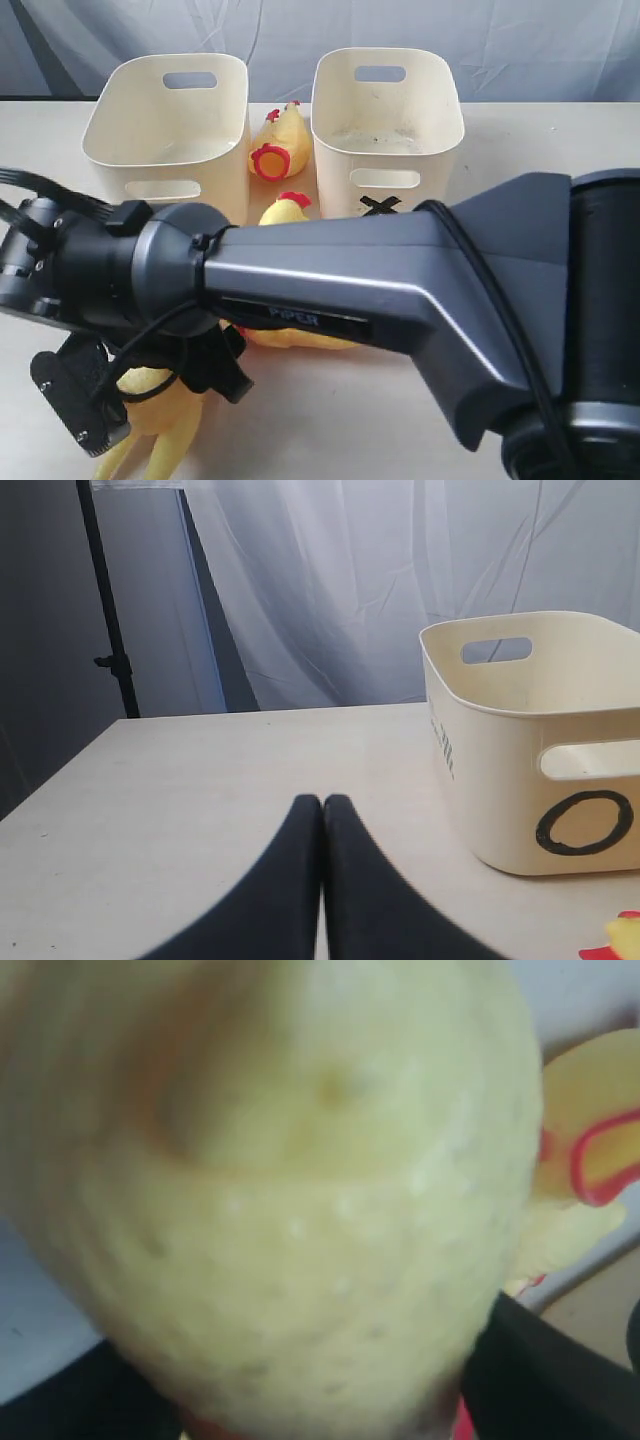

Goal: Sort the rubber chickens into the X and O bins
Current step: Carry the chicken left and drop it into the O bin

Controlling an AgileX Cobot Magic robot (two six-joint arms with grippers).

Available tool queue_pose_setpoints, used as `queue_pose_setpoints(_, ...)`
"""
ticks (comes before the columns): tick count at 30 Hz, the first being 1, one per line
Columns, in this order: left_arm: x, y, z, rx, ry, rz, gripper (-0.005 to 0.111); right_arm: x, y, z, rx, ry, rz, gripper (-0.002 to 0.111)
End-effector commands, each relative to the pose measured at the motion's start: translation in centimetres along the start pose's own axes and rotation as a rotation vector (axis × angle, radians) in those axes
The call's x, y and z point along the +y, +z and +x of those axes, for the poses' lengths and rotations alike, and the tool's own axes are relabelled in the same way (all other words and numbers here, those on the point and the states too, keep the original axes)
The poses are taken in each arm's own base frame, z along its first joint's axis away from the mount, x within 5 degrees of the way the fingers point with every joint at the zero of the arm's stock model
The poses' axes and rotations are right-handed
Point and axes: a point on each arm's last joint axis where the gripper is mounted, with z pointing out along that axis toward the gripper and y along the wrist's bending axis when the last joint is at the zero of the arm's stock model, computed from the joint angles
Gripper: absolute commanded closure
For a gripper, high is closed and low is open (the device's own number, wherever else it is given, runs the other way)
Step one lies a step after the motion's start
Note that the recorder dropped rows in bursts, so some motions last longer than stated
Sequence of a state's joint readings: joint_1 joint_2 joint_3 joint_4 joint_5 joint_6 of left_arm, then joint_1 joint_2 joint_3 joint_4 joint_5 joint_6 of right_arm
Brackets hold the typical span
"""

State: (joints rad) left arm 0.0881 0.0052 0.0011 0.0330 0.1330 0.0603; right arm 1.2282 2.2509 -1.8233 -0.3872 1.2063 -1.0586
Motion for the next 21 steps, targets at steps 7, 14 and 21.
queue_pose_setpoints(7,0.0,0.0,-0.1,-0.006,0.004,0.009,0.107,1.3,-8.2,-1.5,0.045,-0.014,0.227,0.109)
queue_pose_setpoints(14,0.0,0.0,-0.1,-0.006,0.004,0.009,0.107,2.8,-15.9,0.1,0.024,0.087,0.439,0.109)
queue_pose_setpoints(21,0.0,0.0,-0.1,-0.006,0.004,0.009,0.107,1.9,-23.0,7.9,0.053,0.525,0.898,0.109)
